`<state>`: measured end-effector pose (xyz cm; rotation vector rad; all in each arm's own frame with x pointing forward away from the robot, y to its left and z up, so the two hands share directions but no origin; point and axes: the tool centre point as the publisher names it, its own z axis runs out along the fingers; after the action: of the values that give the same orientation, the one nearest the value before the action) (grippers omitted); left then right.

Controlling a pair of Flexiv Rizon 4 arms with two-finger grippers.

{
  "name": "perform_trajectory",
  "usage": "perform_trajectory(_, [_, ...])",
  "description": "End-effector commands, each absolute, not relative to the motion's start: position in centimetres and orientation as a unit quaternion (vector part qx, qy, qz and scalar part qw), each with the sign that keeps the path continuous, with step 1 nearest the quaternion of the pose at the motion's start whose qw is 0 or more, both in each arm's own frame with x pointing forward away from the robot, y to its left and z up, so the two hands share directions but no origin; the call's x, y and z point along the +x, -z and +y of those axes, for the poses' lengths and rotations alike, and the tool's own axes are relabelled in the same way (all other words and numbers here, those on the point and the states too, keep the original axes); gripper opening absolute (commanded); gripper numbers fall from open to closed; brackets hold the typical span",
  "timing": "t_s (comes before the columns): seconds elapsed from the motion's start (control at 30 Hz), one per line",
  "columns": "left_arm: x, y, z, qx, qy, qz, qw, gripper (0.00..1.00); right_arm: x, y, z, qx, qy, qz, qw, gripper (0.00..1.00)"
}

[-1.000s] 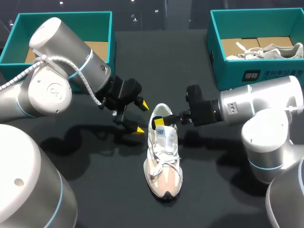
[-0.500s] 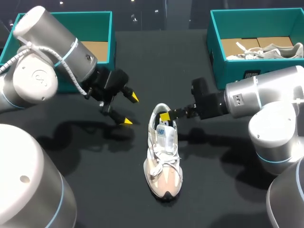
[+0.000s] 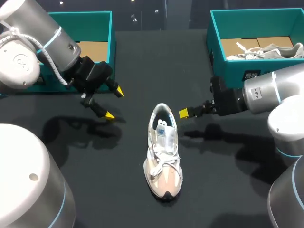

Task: Take the shoe out of the shoebox, open the shoe tongue, remove and reinsert the insole, then place the shoe into the shoebox

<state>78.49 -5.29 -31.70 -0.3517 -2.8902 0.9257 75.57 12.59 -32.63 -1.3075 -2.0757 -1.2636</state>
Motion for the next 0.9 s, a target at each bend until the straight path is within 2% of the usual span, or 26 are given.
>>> perform_trajectory(0.03, [78.4, 30.6, -3.0, -0.126, -0.303, -0.944, 0.048, 1.00, 75.9, 31.0, 10.9, -0.477, 0.406, -0.754, 0.198, 0.47])
perform_trajectory(0.3, [79.6, 28.7, 0.1, -0.140, -0.296, -0.944, 0.043, 1.00, 76.7, 29.3, 8.7, -0.514, 0.343, -0.762, 0.194, 0.45])
perform_trajectory(0.4, [80.1, 27.5, 1.3, -0.149, -0.290, -0.945, 0.039, 1.00, 76.6, 28.1, 8.3, -0.528, 0.313, -0.767, 0.189, 0.40])
perform_trajectory(0.47, [80.5, 26.6, 2.2, -0.158, -0.285, -0.945, 0.036, 1.00, 76.6, 27.4, 8.0, -0.539, 0.290, -0.769, 0.187, 0.29])
perform_trajectory(0.5, [80.5, 26.6, 2.2, -0.158, -0.285, -0.945, 0.036, 1.00, 76.5, 27.0, 7.9, -0.547, 0.272, -0.771, 0.184, 0.20])
perform_trajectory(0.53, [80.5, 26.6, 2.2, -0.158, -0.285, -0.945, 0.036, 1.00, 76.6, 26.6, 7.8, -0.557, 0.248, -0.772, 0.178, 0.05])
perform_trajectory(0.57, [80.5, 26.6, 2.2, -0.158, -0.285, -0.945, 0.036, 1.00, 76.6, 26.2, 7.8, -0.571, 0.223, -0.770, 0.179, 0.00])
perform_trajectory(0.63, [80.5, 26.6, 2.2, -0.158, -0.285, -0.945, 0.036, 1.00, 76.5, 25.6, 7.8, -0.602, 0.189, -0.753, 0.188, 0.00])
perform_trajectory(0.9, [80.5, 26.6, 2.2, -0.158, -0.285, -0.945, 0.036, 1.00, 76.5, 25.6, 7.8, -0.602, 0.189, -0.753, 0.188, 0.00])
